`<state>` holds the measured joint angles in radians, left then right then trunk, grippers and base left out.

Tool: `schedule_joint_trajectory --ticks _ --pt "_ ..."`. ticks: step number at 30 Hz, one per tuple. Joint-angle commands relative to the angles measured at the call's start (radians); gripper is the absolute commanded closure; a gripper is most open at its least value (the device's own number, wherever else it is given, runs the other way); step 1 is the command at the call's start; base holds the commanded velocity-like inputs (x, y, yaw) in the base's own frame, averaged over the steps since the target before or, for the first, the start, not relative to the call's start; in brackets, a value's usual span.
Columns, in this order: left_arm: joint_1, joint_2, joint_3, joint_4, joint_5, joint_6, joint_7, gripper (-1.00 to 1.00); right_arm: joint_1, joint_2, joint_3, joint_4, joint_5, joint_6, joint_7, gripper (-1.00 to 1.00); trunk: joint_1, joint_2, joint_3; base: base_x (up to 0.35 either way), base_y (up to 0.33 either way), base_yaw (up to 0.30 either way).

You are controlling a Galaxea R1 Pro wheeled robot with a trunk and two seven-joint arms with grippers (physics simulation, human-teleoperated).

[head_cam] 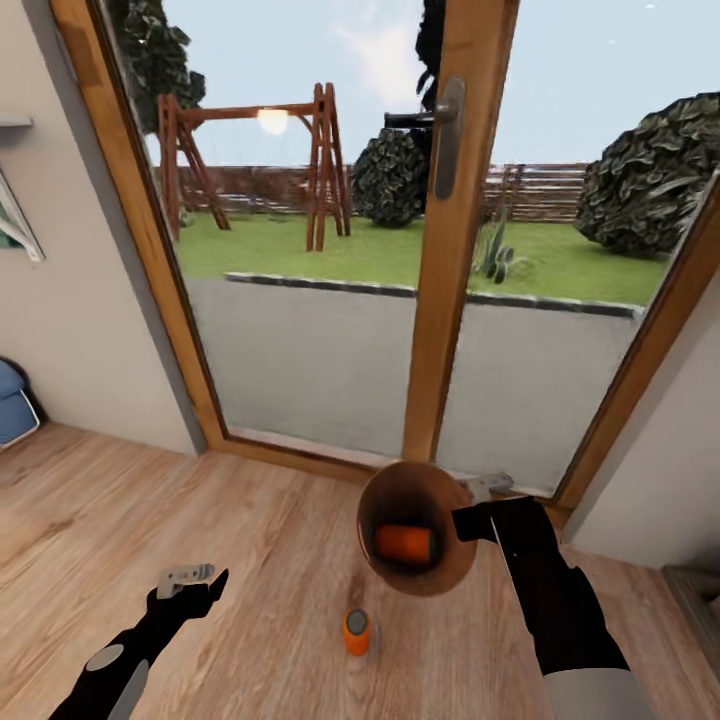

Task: Put the three can of soda from the living room inside the tash can in the kitchen.

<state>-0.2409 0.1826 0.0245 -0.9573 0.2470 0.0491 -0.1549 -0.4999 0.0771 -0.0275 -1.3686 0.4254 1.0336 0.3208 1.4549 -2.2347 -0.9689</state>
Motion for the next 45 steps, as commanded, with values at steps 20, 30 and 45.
schedule_joint_trajectory --ticks 20,30,45 --pt "0.000 0.001 -0.020 0.000 0.000 -0.002 0.000 -1.00 -0.001 -0.003 -0.006 -0.001 -0.017 0.002 0.000 1.00 0.000 0.000 0.005 0.000 -0.280 -0.251" --pt "0.000 0.001 -0.059 0.000 -0.001 0.000 -0.002 -1.00 -0.001 -0.003 -0.023 -0.001 -0.017 0.002 0.000 1.00 0.000 0.000 0.009 0.001 0.069 -0.251" --pt "0.000 0.002 -0.106 0.001 -0.007 0.004 -0.007 -1.00 -0.002 -0.006 -0.029 -0.001 -0.016 0.002 0.000 1.00 0.000 0.000 0.017 0.050 0.244 -0.248"
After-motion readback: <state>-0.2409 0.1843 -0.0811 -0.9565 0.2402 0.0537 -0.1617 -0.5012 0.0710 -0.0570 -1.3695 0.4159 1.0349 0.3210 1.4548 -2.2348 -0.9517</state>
